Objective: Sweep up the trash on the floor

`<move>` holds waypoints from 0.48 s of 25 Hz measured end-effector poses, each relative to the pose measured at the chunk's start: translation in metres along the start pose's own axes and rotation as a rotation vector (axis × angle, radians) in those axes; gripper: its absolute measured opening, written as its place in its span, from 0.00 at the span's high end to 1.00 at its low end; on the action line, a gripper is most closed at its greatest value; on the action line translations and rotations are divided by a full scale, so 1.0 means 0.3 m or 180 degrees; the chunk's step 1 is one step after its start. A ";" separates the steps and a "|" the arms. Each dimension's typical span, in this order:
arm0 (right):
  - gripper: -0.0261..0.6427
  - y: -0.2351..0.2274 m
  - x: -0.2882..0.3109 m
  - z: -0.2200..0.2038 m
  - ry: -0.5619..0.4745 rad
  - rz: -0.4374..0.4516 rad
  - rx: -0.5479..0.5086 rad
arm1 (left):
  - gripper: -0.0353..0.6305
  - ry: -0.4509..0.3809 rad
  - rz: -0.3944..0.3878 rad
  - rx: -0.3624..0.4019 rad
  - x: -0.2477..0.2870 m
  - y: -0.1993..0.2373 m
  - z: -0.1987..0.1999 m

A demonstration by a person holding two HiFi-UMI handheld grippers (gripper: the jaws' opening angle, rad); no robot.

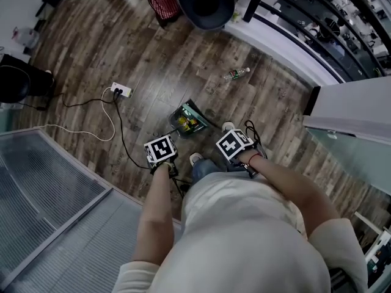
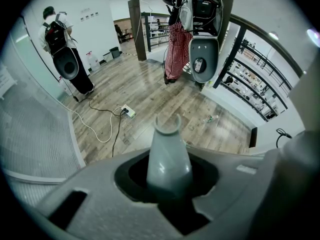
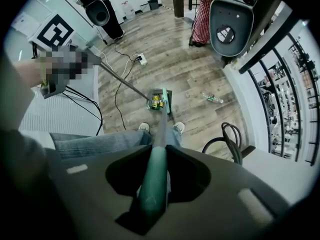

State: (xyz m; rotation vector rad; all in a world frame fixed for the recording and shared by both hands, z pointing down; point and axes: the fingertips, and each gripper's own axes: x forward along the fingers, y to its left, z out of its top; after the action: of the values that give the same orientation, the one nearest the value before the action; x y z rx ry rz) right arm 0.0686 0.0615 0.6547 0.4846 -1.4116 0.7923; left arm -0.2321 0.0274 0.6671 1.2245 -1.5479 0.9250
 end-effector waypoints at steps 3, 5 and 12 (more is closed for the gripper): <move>0.81 -0.030 -0.009 0.001 -0.0012 0.0003 -0.0008 | 0.80 -0.0017 0.0027 -0.0009 0.008 0.000 0.005; 0.81 -0.048 -0.016 0.003 -0.0016 -0.0001 -0.0026 | 0.80 0.0024 -0.0023 -0.0037 0.011 -0.014 -0.004; 0.81 -0.123 -0.055 0.012 -0.0083 0.0003 -0.0009 | 0.81 -0.0034 0.0148 0.0048 -0.024 0.000 0.011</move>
State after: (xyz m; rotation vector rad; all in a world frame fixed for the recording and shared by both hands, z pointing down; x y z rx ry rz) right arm 0.0935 0.0312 0.6447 0.4936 -1.4368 0.7870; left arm -0.2320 0.0265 0.6592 1.2104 -1.5863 0.9631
